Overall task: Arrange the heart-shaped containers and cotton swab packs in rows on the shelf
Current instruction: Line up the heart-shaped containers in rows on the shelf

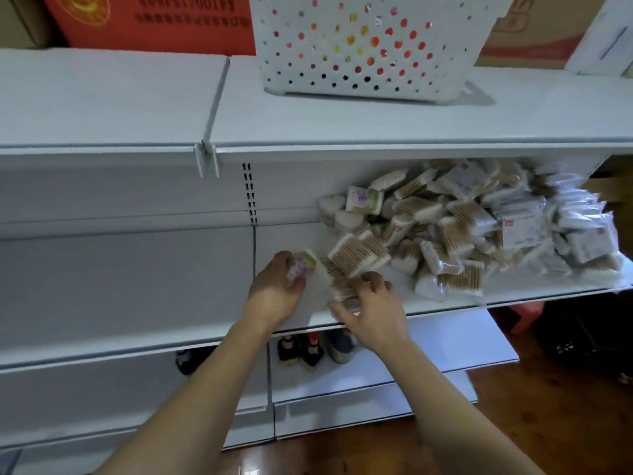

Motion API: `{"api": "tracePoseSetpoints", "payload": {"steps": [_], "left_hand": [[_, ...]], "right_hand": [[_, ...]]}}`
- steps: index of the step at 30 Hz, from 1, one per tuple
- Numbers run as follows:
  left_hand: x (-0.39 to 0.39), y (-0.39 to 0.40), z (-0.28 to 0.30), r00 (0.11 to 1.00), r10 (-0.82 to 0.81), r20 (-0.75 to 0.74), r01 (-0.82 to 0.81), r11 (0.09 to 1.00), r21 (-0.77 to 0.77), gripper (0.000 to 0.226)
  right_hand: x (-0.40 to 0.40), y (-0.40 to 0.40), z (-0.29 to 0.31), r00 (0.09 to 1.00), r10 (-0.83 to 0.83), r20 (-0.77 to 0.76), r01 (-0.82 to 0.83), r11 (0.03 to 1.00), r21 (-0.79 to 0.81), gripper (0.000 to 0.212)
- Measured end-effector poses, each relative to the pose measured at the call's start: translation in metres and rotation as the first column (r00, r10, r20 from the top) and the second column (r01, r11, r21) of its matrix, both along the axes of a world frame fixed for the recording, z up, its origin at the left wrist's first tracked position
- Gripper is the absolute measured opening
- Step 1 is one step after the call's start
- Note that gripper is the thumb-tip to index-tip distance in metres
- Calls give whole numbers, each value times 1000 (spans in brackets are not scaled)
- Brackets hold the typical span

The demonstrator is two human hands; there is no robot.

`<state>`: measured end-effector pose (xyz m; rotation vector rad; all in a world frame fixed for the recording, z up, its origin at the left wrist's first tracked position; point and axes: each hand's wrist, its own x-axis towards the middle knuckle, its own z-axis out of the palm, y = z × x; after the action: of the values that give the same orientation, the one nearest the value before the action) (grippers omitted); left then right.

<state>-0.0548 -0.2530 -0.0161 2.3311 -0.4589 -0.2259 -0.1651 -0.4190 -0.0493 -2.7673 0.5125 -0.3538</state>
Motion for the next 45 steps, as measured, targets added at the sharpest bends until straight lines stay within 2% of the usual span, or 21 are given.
{"api": "tracePoseSetpoints", "payload": {"steps": [3,7,8,10,11,13,15,17,20,23,27,31,35,36,40,45], "left_hand": [[4,16,0,999,2,-33,-2,1000,-3,46],[9,30,10,997,-77,7,77,997,1,44],[11,34,12,997,-72,4,72,997,-19,44],[16,44,12,995,-23,-95,12,993,-115,50],[19,51,11,987,-8,-160,-23,981,-191,53],[21,62,13,964,-32,-266,-55,948,-313,57],[23,72,18,959,-69,-274,-22,949,-315,57],[27,82,24,969,-64,-239,-19,944,-330,52],[32,101,31,960,-15,-279,-114,891,-440,46],[35,124,36,953,35,-300,-185,853,-488,50],[39,162,40,956,160,-247,-264,835,-483,61],[40,207,43,942,283,-180,-336,803,-493,59],[43,263,45,927,339,-161,-374,799,-471,62],[44,278,46,926,342,-159,-375,792,-482,62],[49,346,48,913,373,-167,-401,741,-539,59],[64,436,47,919,342,-198,-390,709,-588,43]], "right_hand": [[3,5,1,998,43,-42,-39,995,91,58],[8,15,8,985,137,-108,-127,988,89,52],[9,18,10,991,117,-71,-108,987,118,50],[11,26,19,995,7,97,-32,965,261,45],[12,32,25,984,-68,166,2,930,368,42],[16,45,38,964,-174,199,26,811,585,32],[25,55,45,968,-161,193,-38,665,745,23],[37,62,48,963,-129,235,-121,573,810,21],[60,74,49,955,-145,260,-178,420,890,41],[82,91,50,960,-94,264,-219,338,915,43],[105,125,49,953,108,284,-304,341,890,40],[121,169,51,931,256,259,-349,426,835,37],[137,220,53,929,285,234,-338,402,851,79],[140,235,53,931,278,237,-336,397,854,80],[152,301,55,938,171,300,-345,397,851,49],[162,384,55,946,93,309,-323,326,889,37]]}}
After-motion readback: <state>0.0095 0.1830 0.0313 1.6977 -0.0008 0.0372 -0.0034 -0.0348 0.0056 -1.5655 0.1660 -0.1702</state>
